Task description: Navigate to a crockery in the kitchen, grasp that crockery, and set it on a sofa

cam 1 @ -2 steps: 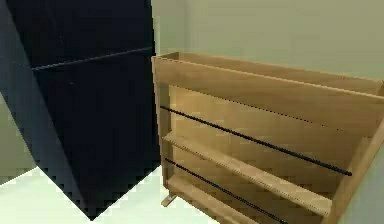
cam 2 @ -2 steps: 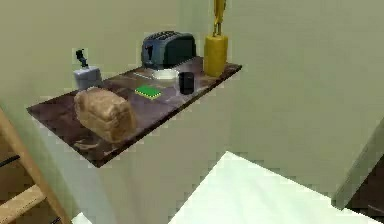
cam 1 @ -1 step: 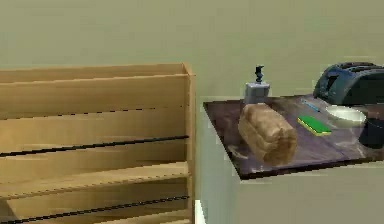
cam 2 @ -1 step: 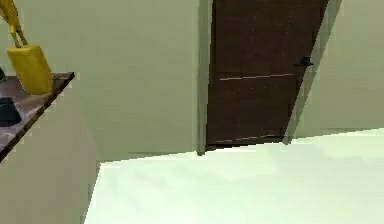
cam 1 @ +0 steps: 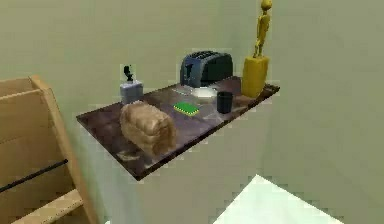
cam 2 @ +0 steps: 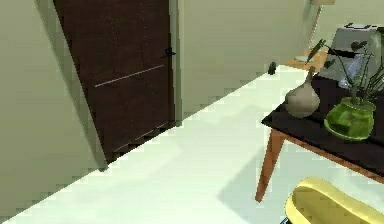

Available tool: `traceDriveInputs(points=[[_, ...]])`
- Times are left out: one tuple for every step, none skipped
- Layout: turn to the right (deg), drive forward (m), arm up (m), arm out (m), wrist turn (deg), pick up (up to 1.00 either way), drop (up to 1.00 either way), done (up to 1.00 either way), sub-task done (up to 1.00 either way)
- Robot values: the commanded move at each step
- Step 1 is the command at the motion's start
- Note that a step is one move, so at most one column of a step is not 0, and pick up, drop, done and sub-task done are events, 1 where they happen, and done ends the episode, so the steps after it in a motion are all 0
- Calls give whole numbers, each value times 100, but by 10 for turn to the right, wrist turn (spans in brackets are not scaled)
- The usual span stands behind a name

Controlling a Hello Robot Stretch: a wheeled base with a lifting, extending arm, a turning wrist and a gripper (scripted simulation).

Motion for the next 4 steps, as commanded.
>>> traceDriveInputs(points=[[0, 45, 0, 0, 0, 0, 0, 0, 0], [-450, 0, 0, 0, 0, 0, 0, 0, 0], [-330, 0, 0, 0, 0, 0, 0, 0, 0], [0, 0, 50, 0, 0, 0, 0, 0, 0]])
